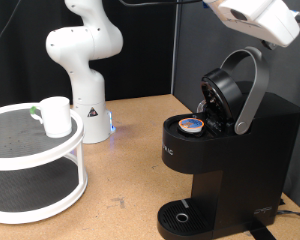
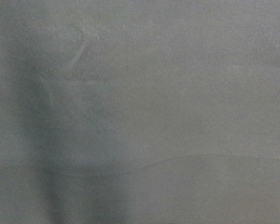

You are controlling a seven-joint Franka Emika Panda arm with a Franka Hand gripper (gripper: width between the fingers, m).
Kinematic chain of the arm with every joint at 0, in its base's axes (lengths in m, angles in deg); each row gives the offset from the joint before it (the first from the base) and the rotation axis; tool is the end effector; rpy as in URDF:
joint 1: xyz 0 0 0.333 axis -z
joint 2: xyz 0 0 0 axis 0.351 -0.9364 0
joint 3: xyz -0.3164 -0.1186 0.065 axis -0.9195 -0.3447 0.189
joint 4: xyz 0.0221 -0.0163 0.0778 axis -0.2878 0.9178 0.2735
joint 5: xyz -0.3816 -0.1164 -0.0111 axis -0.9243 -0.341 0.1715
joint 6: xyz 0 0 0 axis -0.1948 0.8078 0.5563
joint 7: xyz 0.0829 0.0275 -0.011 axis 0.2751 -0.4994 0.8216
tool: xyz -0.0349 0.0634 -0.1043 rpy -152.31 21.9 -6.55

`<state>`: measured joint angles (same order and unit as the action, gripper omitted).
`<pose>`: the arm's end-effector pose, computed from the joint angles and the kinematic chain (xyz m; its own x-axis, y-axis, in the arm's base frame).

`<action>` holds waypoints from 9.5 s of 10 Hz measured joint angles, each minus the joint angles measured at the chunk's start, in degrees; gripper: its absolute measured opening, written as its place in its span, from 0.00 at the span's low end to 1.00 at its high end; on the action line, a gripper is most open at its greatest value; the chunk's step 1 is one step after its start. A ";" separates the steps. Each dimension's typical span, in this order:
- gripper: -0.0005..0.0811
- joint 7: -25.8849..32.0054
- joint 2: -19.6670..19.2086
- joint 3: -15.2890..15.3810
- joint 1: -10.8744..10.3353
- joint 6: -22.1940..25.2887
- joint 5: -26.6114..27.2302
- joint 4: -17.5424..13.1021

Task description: Make a cup of coffee with the keurig machine

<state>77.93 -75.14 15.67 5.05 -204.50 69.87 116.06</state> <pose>0.5309 0.1998 0.5283 0.7264 0.4405 0.5275 0.6855 -0.5201 -0.5095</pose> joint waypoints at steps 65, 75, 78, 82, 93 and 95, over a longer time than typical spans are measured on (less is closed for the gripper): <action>0.01 7.21 1.64 -4.74 8.79 14.49 -4.99 2.43; 0.01 8.70 1.59 -6.44 9.18 15.10 -8.36 3.51; 0.01 9.55 1.92 -6.59 9.29 15.12 -9.22 4.29; 0.01 10.45 2.45 -6.91 9.31 15.13 -9.78 5.21; 0.01 12.28 2.65 -7.76 10.35 9.32 -13.96 10.58; 0.01 12.28 2.52 -7.79 10.39 8.31 -14.28 11.15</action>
<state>90.21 -72.63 7.89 15.44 -196.19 55.59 127.20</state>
